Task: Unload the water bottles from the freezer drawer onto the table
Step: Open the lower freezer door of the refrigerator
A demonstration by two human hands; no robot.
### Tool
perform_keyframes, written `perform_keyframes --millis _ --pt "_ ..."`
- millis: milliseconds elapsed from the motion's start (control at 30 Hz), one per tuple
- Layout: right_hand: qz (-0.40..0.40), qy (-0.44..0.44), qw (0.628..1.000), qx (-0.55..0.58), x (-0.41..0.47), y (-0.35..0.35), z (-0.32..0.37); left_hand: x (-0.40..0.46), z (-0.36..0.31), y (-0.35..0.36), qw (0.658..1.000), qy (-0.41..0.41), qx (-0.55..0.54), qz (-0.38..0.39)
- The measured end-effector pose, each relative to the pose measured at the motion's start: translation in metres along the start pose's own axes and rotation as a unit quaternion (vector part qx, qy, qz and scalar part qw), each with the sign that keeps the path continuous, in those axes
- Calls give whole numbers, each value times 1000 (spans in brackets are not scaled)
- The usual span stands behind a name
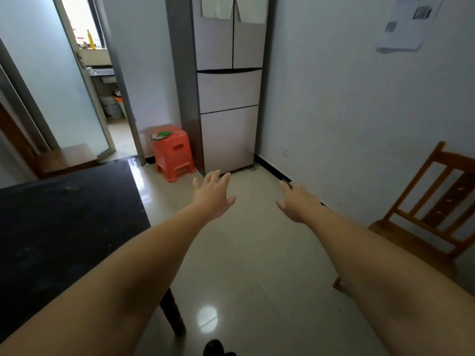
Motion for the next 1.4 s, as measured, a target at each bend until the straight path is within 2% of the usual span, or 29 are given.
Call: perform_keyframes --millis 267,500,800,1067,1233,1400 --pt "-15 19 1000 18 208 -31 4 204 53 -6 1000 12 -6 -4" --pt "2 15 1000 9 339 -44 2 329 85 9 999 -3 -32 5" --pt "-7 -64 998 -22 545 -60 10 510 139 35 997 -74 -34 -14" --pt "-7 -79 997 -14 733 -96 -17 671 163 33 993 -111 -41 -16" --pt "21 -107 994 -23 828 -98 4 754 199 40 989 -138 -41 -12" --pt "16 -113 993 -21 934 -102 27 853 240 46 991 -129 -35 -12"
Point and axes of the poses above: each hand's wrist, its own x-axis towards the middle knuckle, its own y-axis out of the palm, z = x × y, the point moved 7 cm from there along x, towards the middle knuckle, and after that the axes turned 2 degrees about x, right-handed, at the moved point
